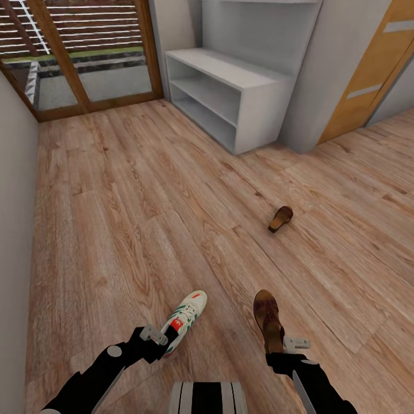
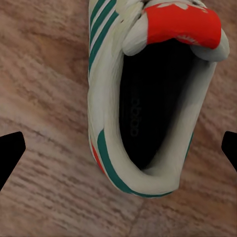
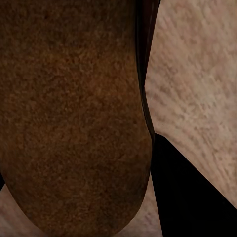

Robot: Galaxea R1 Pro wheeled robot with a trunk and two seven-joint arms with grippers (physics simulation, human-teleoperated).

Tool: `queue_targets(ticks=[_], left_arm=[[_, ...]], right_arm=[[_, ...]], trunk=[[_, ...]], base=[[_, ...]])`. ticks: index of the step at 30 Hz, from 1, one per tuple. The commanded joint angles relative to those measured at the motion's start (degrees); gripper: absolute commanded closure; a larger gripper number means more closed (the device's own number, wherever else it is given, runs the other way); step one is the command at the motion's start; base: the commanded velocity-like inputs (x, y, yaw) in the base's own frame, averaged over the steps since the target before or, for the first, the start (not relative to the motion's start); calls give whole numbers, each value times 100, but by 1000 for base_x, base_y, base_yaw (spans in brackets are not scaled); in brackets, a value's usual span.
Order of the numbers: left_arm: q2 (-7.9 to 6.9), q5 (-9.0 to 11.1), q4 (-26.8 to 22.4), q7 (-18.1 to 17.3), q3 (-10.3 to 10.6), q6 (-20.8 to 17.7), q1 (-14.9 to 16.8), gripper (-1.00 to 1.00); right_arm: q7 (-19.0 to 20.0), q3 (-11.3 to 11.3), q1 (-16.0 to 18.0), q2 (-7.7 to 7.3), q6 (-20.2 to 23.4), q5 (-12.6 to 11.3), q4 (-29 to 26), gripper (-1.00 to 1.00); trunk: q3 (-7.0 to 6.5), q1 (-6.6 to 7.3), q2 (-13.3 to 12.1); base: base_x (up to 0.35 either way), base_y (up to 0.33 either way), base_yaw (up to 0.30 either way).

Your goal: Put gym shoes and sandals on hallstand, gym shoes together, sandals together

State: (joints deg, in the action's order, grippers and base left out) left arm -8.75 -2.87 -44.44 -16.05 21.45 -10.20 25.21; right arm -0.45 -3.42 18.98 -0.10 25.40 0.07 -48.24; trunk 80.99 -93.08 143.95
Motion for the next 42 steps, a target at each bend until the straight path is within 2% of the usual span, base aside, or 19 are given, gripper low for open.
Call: queue_targets(ticks=[1,3,9,19,26,42], left_arm=[[-4,-30,-12,-13,9,-26,1,-100],[-4,-30,-12,-13,9,-26,1,-100],[-4,-30,-12,-13,9,-26,1,-100],[-10,-30,-12,-13,9,-26,1,-100],[-13,-33,-99,-13,9,-26,1,-100],[-13,-38,-109,-13,9,-26,1,-100]], right_arm=[[-16,-1,1,1,35,-16,-10,100],[-16,-1,1,1,35,-16,-10,100],[-16,-1,1,1,35,-17,-10,100],[-16,-1,1,1,36,-17,-10,100],[-16,-1,1,1,38,-19,-10,100],[-16,-1,0,-4,44,-16,-10,100]], trunk=[[9,1,2],[22,1,2],[204,-14,10],[225,-14,10],[431,-32,19],[442,-32,19]], base=[[0,0,0],[0,0,0],[0,0,0],[0,0,0],[0,0,0],[6,0,0]])
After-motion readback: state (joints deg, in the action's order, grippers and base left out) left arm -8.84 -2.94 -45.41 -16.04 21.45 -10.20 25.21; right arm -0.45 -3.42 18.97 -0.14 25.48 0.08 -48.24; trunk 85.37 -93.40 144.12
